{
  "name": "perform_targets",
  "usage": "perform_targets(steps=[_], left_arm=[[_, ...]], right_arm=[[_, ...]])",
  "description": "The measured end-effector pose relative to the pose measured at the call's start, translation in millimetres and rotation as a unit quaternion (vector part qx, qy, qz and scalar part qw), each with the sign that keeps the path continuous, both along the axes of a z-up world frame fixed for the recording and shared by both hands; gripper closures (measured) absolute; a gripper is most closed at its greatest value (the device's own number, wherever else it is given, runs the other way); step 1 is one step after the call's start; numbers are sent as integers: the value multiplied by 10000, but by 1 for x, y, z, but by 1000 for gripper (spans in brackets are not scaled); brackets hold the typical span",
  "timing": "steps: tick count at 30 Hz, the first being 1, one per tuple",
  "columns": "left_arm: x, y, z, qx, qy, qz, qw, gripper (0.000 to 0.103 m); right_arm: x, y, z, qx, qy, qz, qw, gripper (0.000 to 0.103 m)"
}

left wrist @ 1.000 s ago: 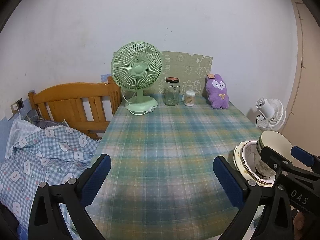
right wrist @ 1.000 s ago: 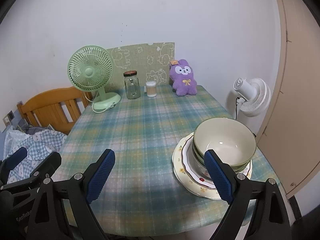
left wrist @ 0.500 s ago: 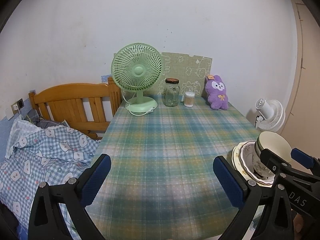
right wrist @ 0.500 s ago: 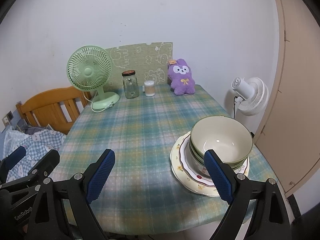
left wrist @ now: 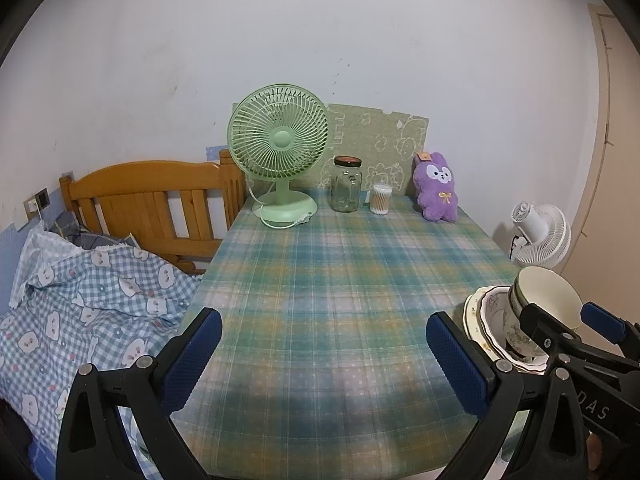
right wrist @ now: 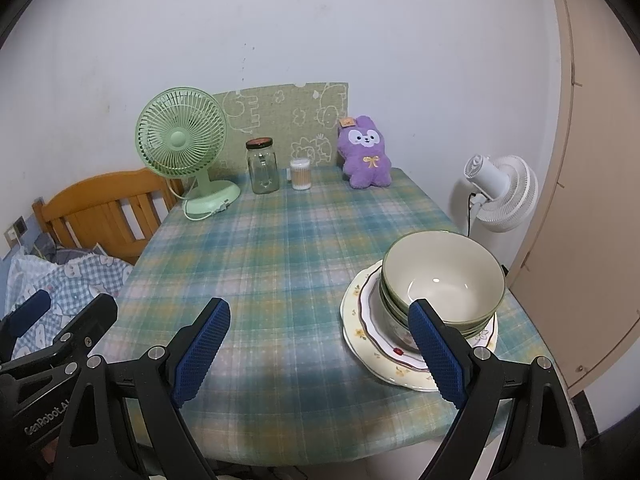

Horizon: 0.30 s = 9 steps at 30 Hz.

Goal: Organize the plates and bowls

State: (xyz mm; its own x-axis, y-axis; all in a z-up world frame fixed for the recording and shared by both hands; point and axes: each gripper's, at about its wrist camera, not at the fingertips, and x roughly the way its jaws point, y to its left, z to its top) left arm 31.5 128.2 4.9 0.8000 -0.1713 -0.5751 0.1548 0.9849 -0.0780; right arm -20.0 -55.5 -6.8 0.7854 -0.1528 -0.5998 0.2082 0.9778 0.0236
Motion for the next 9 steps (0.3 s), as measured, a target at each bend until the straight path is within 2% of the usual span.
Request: perform_targets(steps=[9], left_arm=[[0, 0, 1, 7, 1, -15, 10000, 0]], right_arm=[[1, -1, 1, -3, 24, -38, 10000, 11]])
